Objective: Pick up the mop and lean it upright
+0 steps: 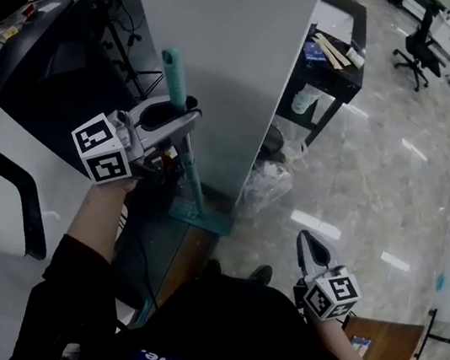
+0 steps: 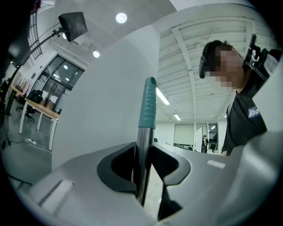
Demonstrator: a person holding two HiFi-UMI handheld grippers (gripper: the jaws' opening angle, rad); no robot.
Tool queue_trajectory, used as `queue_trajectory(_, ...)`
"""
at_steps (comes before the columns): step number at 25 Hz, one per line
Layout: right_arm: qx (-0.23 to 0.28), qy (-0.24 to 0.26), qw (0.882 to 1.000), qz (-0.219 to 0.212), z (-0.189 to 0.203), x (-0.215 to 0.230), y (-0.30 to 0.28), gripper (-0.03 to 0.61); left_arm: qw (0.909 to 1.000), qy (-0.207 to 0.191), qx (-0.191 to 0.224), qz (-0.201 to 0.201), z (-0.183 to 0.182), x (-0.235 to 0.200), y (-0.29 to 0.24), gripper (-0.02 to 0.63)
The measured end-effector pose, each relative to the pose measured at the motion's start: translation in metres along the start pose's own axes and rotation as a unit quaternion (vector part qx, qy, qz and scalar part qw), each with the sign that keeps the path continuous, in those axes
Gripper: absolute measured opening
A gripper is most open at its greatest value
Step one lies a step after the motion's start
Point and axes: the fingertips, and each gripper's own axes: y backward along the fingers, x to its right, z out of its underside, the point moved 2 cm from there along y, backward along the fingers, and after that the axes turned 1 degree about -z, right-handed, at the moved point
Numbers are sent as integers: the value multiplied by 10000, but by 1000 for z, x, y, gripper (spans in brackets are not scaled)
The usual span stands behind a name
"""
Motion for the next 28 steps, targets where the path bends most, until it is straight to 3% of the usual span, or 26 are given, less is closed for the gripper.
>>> queue_trajectory(4, -54, -33, 10000, 5, -2, 3, 4, 5, 9978, 520, 234, -336, 1, -24, -11, 138)
queue_trajectory(8, 61, 67, 9999, 109, -11, 10, 6, 6, 9929, 585, 403, -952, 0, -47, -16, 147)
queue_trajectory(12, 91, 93, 9995, 301, -10, 18, 10, 21, 9864, 195, 34, -1629, 8, -55, -20, 223)
queue_trajectory(16, 112, 88, 9993, 337, -11, 17, 12, 25, 9789, -128, -207, -2027, 11, -56, -21, 275)
queue_trajectory(22, 137, 149, 9992, 343, -12, 7, 13, 25, 9728, -323, -168, -2289, 9, -55, -7, 302)
queue_trajectory(28, 104, 201, 9985, 492, -3, -6, 16, 29, 9644, -343, 275, -2606, 12, -52, 32, 302)
